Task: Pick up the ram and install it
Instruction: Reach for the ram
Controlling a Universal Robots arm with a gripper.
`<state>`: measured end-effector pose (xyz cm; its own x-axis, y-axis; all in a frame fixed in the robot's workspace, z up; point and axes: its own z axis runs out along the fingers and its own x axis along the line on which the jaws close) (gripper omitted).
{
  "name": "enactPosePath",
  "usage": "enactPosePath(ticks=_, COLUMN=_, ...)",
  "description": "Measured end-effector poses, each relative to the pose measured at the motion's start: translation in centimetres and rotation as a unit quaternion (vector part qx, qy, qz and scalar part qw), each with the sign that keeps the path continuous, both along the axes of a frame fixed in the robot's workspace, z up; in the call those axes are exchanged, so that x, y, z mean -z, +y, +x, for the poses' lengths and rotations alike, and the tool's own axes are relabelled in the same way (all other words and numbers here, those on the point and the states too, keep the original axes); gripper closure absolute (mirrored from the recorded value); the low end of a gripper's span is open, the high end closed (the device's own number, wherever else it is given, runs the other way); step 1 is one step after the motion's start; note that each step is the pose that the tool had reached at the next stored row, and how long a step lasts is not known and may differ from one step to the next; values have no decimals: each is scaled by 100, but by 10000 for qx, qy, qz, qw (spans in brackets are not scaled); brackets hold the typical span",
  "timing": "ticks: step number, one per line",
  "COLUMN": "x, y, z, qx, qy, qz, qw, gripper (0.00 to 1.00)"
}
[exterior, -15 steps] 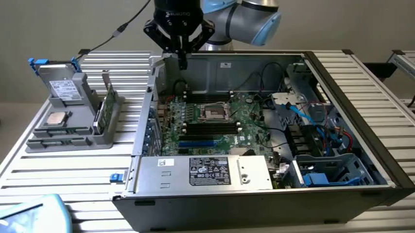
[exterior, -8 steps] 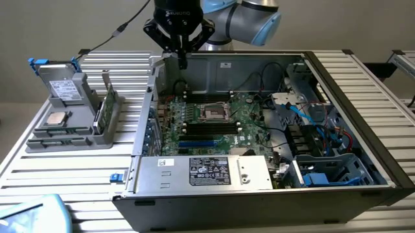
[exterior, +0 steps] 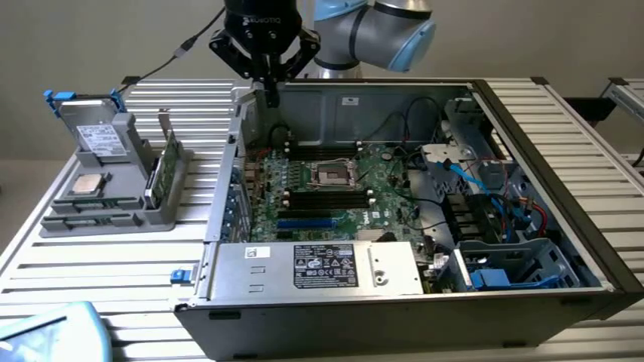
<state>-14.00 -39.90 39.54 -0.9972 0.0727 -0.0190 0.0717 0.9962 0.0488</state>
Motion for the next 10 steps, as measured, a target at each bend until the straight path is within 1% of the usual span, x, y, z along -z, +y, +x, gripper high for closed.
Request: enactPosePath(ticks=10, x=11, y=-21, z=-453, qx=0, qy=1, qz=0, qw=10000, gripper=90)
